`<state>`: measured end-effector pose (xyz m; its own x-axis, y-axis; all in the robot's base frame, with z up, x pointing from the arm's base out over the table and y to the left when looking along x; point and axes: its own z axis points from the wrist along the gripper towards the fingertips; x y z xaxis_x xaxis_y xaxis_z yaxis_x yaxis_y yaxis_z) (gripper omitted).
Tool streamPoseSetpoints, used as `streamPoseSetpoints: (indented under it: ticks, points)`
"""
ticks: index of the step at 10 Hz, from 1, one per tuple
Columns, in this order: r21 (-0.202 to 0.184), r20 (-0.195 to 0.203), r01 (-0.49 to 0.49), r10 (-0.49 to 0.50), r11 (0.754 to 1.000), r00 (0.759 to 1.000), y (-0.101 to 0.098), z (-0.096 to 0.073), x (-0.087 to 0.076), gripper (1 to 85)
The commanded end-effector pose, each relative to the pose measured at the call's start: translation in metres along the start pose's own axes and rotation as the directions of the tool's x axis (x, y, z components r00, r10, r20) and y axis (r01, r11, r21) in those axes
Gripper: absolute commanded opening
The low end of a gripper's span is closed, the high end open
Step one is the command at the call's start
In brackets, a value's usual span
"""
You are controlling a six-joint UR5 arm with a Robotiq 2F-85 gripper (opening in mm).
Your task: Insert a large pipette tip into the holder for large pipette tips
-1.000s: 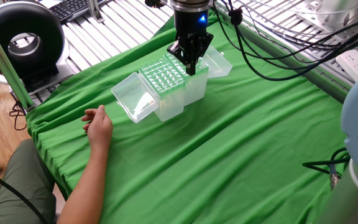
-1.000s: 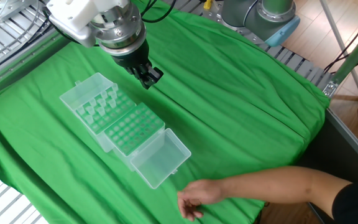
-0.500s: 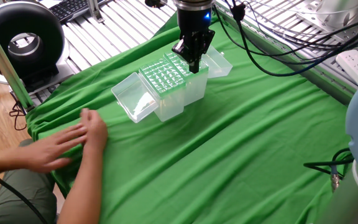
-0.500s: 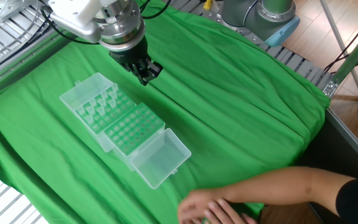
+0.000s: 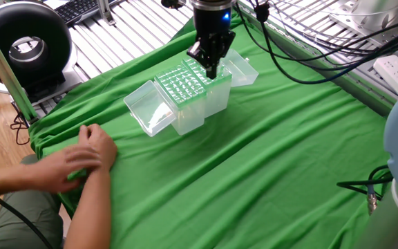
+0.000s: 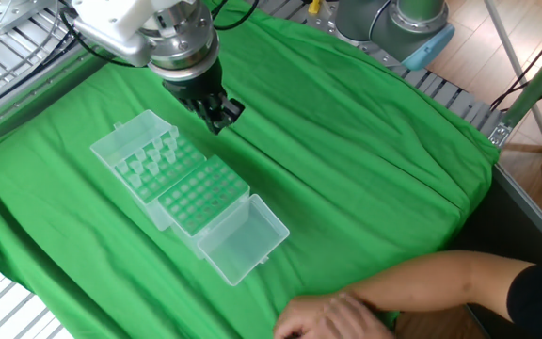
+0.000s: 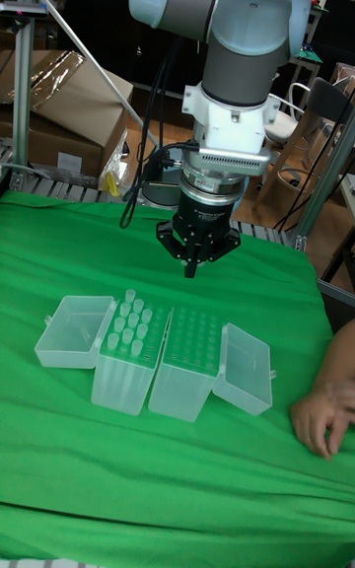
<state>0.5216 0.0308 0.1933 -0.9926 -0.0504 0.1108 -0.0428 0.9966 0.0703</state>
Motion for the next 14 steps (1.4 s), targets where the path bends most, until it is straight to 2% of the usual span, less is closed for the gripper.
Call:
streamPoseSetpoints:
  ticks: [1, 2, 3, 4, 5, 6, 7, 8, 10, 12, 14]
  points:
    - [0.106, 0.014, -0.066, 0.065, 0.992, 0.998, -0.007, -0.015, -0.010, 1.0]
    - [0.106, -0.014, -0.042, 0.043, 0.993, 0.999, -0.002, -0.017, -0.005, 1.0]
    - [0.146, 0.025, -0.007, 0.003, 0.989, 1.000, -0.018, -0.018, -0.016, 4.7]
    - [0.116, 0.046, 0.038, -0.044, 0.993, 0.998, -0.017, -0.013, -0.020, 25.0]
    - [0.067, 0.059, 0.090, -0.094, 0.994, 0.994, -0.012, -0.007, -0.020, 36.3]
    - [0.065, 0.026, 0.157, -0.159, 0.986, 0.987, -0.022, 0.001, -0.006, 50.0]
    - [0.065, 0.023, 0.176, -0.178, 0.982, 0.984, -0.026, 0.005, -0.005, 56.0]
    - [0.065, 0.014, 0.188, -0.190, 0.980, 0.982, -0.028, 0.008, -0.003, 56.0]
    - [0.074, 0.023, 0.212, -0.214, 0.975, 0.977, -0.038, 0.016, -0.002, 56.0]
    - [0.108, 0.027, 0.216, -0.220, 0.970, 0.975, -0.054, 0.021, 0.001, 52.0]
    - [0.104, 0.040, 0.223, -0.228, 0.969, 0.973, -0.057, 0.026, 0.001, 51.0]
